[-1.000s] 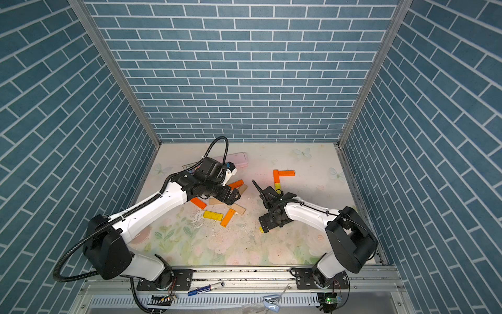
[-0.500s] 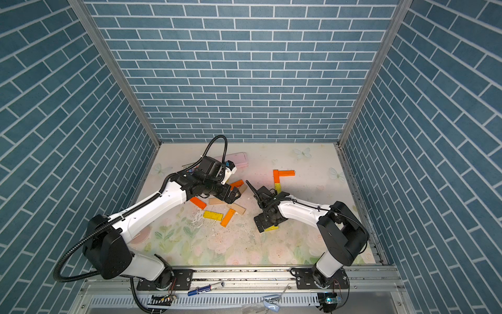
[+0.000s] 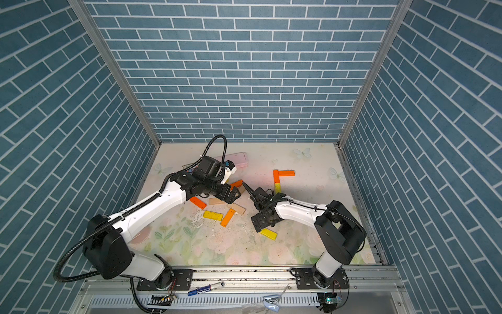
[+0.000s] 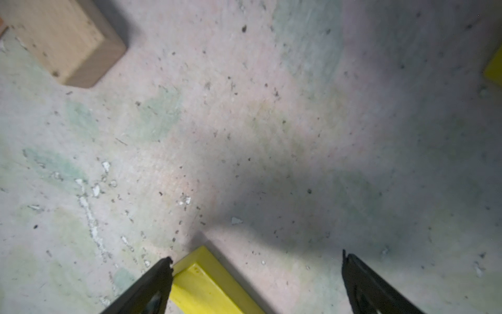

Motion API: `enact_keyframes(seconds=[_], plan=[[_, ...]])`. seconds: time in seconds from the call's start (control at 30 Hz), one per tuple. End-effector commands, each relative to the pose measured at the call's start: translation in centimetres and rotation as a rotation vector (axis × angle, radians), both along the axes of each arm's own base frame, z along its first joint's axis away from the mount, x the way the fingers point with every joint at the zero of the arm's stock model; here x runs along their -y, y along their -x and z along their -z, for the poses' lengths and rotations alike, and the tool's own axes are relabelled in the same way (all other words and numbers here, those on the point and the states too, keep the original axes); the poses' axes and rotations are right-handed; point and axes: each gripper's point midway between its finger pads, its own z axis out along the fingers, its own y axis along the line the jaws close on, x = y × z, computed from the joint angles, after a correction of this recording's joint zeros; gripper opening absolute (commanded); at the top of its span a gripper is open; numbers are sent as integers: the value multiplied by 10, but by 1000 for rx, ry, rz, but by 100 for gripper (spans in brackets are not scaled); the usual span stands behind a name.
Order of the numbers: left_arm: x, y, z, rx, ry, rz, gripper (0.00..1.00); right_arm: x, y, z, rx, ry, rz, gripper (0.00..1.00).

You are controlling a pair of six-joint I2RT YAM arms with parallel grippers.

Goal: Assemble the number 6 with building blocks
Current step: Pick up the building block from the center of the board.

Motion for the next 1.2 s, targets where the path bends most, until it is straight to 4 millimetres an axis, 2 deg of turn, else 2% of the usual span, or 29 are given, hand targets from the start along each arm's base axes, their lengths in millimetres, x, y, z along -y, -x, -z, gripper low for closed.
enact_keyframes(seconds=[0.0, 0.1, 0.23, 0.53, 0.8, 1.07, 1.17], plan=[[-1, -1, 4, -12, 7, -9, 99, 6, -4, -21, 60, -13, 44, 98], [-1, -1, 4, -12, 9, -7, 99, 6, 0, -32, 65, -46, 42, 96], [0, 0, 3, -18, 14, 0, 99, 10, 14, -33, 44, -50, -7, 90], [-4, 1, -1, 2, 8, -8, 99, 8, 41, -15, -14, -20, -151, 77], [-25, -12, 2, 10, -37, -93, 99, 7, 49, 6, -59, 37, -205, 68], [-50, -29, -3, 16, -27, -188, 99, 5, 51, 15, -87, 49, -185, 47], [-54, -32, -6, 20, -6, -206, 99, 7, 53, 20, -103, 69, -178, 43]])
